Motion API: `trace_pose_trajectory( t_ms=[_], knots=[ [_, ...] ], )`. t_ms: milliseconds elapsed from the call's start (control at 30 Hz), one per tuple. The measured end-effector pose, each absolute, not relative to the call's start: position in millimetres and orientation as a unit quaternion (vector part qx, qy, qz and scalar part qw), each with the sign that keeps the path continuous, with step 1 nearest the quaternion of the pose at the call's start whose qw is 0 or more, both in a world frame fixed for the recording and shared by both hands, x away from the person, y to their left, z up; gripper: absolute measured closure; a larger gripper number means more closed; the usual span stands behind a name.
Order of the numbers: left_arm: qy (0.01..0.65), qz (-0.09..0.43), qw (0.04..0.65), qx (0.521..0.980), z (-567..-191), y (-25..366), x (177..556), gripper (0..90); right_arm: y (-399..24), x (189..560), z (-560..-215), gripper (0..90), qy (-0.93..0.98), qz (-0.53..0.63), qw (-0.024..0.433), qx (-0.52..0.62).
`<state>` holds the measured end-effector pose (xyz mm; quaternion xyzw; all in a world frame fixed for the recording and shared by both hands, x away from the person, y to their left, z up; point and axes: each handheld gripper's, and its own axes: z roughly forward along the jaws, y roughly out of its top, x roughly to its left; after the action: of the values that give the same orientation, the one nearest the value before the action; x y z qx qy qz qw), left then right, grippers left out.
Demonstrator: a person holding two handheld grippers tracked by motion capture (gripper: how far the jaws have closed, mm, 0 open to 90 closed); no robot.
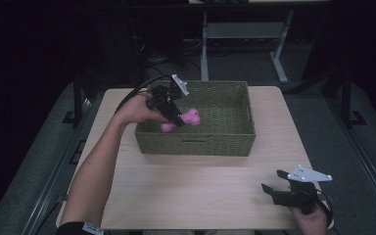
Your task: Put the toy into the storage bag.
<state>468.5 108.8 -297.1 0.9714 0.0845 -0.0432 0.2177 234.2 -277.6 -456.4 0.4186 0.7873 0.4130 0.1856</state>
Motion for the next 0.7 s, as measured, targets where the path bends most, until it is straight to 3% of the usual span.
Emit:
trace_pose_trajectory(
  t_ms=[700],
  knots=[
    [0.095,-0.049,0.202,0.974,-325.5,104.0,491.1,58.5,-278.3,234.1,-456.1,22.2,0.787,0.414,0.184,0.419]
  ],
)
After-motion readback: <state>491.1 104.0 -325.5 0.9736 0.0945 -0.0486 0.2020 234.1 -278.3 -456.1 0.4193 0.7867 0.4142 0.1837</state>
